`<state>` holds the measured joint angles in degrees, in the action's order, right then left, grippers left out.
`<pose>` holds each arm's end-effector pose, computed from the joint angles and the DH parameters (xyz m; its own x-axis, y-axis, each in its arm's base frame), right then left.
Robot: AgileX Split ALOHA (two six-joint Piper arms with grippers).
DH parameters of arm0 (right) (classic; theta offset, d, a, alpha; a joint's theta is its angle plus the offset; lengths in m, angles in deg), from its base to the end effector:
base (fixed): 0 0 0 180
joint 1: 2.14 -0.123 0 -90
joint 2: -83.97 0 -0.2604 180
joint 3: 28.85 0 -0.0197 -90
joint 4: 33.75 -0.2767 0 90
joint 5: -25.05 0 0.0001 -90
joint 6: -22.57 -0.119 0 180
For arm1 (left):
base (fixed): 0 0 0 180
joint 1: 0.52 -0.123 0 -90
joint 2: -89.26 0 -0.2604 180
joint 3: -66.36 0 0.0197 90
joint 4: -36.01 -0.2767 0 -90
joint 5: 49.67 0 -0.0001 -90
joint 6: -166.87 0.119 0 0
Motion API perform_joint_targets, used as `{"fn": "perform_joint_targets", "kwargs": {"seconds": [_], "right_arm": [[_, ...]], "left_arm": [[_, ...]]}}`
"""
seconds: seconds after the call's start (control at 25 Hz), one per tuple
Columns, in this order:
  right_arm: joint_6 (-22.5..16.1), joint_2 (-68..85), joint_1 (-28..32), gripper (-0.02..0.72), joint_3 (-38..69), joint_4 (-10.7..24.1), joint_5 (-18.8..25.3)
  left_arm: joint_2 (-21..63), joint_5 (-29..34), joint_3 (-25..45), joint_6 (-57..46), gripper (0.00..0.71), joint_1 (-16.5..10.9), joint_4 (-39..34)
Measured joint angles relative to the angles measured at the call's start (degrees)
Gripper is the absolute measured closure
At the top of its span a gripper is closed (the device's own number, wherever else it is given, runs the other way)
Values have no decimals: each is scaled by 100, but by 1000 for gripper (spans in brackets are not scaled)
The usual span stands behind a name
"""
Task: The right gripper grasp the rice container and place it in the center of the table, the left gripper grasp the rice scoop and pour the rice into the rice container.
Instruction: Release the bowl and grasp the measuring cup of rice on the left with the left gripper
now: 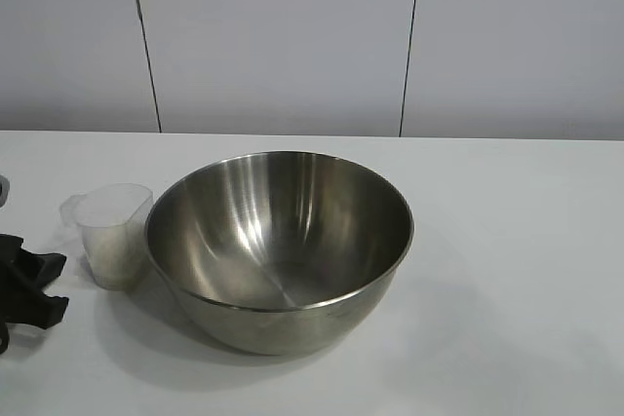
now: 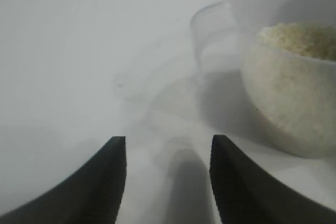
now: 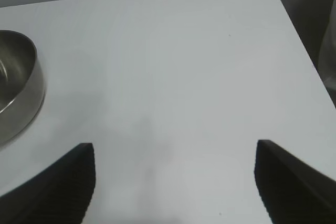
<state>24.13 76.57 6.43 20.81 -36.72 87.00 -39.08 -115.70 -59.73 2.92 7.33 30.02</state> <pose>0.0673 -0.0046 0.2659 -0.4794 0.0694 -0.8749 0.1079 0.9940 0.0197 0.2723 -0.0490 -0.0027 -0.3468 0.3665 -0.8634 0.3486 0.9049 0.2441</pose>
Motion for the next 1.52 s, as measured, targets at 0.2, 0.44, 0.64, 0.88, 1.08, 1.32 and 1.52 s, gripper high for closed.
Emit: {"fn": "perform_joint_targets", "kwargs": {"seconds": [0.2, 0.44, 0.64, 0.88, 1.08, 1.32, 1.52], "right_arm": [[0, 0, 0, 135, 0, 0, 0], [0, 0, 0, 135, 0, 0, 0], [0, 0, 0, 135, 0, 0, 0], [0, 0, 0, 135, 0, 0, 0], [0, 0, 0, 135, 0, 0, 0], [0, 0, 0, 135, 0, 0, 0], [0, 0, 0, 135, 0, 0, 0]], "left_arm": [[-6, 0, -109, -5, 350, 0, -71], [-7, 0, -196, -5, 350, 0, -232], [-12, 0, -353, -160, 350, 0, -431], [-12, 0, -550, -274, 350, 0, -487], [-12, 5, -648, -280, 450, 0, -515], [-24, 5, -786, -280, 683, 0, -535], [36, 29, -824, -236, 700, 0, -762]]}}
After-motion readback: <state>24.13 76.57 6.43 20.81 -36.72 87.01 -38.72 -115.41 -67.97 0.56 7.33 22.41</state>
